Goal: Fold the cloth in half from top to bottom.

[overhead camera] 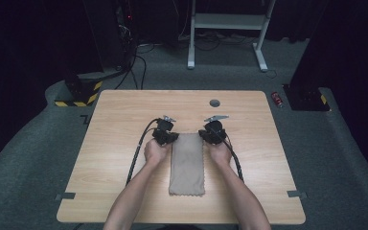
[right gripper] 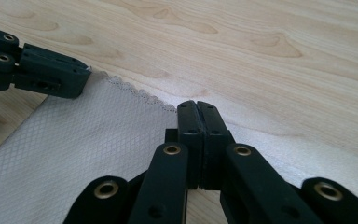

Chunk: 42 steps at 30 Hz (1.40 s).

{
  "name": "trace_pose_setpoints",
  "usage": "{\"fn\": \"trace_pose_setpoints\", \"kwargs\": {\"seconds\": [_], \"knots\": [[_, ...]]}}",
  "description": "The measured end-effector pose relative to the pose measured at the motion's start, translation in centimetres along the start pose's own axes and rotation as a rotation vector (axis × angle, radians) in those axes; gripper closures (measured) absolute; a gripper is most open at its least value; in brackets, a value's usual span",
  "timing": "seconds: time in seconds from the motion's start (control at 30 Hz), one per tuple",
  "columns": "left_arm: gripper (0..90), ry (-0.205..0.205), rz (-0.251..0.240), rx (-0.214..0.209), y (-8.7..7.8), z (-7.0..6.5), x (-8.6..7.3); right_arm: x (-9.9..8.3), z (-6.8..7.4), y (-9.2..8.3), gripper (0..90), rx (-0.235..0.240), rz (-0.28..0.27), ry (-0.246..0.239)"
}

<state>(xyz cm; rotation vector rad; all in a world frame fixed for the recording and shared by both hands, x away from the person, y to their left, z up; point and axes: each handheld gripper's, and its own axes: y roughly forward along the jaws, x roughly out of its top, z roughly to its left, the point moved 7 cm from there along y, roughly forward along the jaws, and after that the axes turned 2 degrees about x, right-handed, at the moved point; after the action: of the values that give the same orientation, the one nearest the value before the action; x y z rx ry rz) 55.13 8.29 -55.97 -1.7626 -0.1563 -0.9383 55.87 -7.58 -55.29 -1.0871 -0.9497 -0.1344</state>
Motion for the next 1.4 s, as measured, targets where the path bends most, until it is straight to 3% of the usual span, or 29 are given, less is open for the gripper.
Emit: {"fn": "trace_pose_setpoints", "kwargs": {"seconds": [0.17, 0.43, 0.6, 0.9, 1.2, 1.4], "knots": [[89.0, 0.006, -0.025, -0.016, -0.6, -0.3, 1.1, 0.1, -0.5, -0.4, 89.5, 0.005, -0.001, 0.030], [89.1, -0.030, -0.077, -0.045, -1.2, -0.5, 2.3, 0.4, -1.4, -1.5, 89.6, 0.015, -0.029, 0.068], [89.1, -0.007, -0.084, -0.042, -1.5, -0.8, 3.1, 0.7, -1.6, -1.9, 89.6, 0.014, -0.037, 0.078], [89.1, -0.013, -0.128, -0.033, -2.7, -0.3, 4.9, 3.4, -1.6, -3.2, 89.6, -0.008, -0.030, 0.017], [89.1, -0.008, -0.167, -0.028, -3.8, -0.2, 6.4, 6.2, -1.6, -4.7, 89.6, -0.021, -0.082, -0.008], [88.9, 0.017, -0.165, -0.046, -4.7, -0.4, 5.5, 5.3, -0.7, -5.3, 89.6, -0.003, -0.092, -0.048]]}}
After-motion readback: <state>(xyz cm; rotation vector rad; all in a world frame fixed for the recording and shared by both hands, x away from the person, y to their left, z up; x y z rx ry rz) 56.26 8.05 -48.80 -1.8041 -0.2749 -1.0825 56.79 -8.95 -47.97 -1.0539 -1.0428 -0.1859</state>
